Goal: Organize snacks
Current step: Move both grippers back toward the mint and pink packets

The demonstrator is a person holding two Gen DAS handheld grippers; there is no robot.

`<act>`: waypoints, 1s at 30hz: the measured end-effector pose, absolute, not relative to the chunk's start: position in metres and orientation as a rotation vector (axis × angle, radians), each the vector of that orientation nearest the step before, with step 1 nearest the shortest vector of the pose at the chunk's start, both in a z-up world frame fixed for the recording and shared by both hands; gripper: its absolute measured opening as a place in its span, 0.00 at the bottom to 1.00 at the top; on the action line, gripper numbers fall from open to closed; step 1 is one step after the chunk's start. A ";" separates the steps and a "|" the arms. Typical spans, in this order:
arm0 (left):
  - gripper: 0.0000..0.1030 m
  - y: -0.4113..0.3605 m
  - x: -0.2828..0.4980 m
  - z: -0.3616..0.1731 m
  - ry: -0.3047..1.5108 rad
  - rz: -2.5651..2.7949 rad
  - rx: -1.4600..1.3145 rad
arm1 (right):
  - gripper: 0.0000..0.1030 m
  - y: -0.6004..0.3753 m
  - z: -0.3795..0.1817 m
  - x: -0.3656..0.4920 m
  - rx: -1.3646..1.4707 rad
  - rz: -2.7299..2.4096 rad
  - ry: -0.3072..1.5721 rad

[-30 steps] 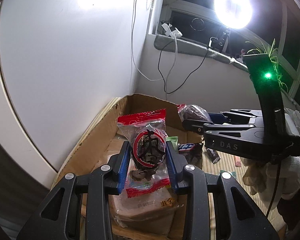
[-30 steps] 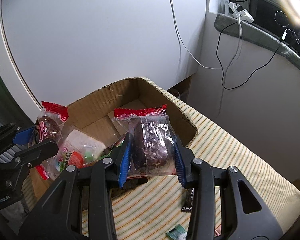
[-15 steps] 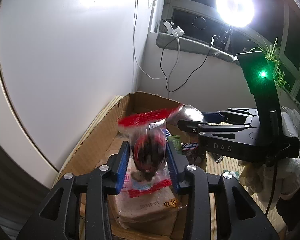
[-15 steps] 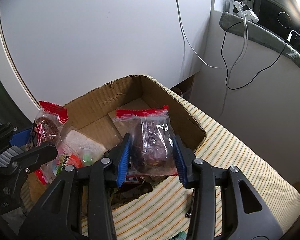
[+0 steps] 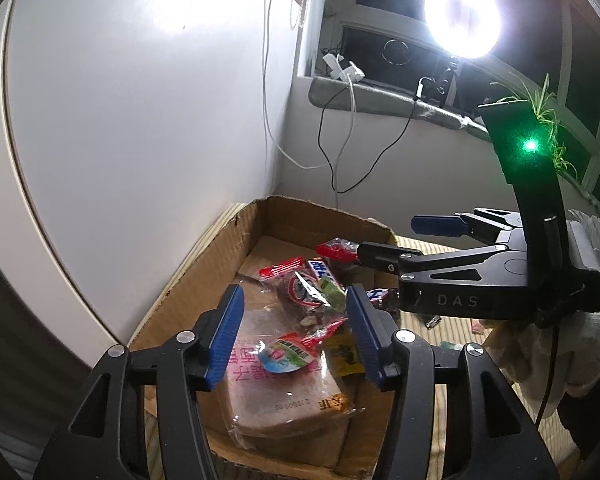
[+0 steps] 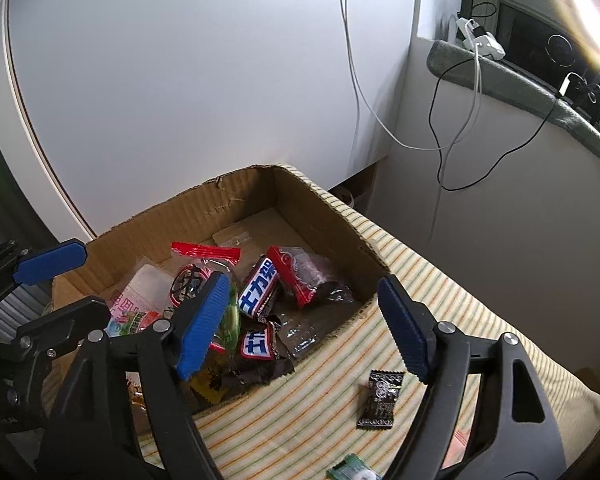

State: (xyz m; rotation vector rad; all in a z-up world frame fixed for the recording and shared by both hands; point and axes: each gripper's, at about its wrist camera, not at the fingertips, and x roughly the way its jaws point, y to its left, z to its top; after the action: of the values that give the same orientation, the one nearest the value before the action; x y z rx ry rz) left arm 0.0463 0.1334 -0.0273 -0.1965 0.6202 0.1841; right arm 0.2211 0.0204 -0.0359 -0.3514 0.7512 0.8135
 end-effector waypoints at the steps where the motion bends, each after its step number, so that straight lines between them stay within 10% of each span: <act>1: 0.55 0.131 0.045 -0.026 0.615 0.185 -0.190 | 0.77 0.019 -0.034 0.220 -0.352 0.810 0.748; 30: 0.56 0.031 0.045 -0.029 0.634 0.005 -0.119 | 0.77 -0.123 -0.045 0.222 -0.277 0.668 0.805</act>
State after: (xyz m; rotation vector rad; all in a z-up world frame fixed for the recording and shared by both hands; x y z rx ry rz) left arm 0.0455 0.0310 -0.0293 -0.1191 0.6337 0.0051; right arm 0.2223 -0.1228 -0.0451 -0.2774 0.8054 0.6678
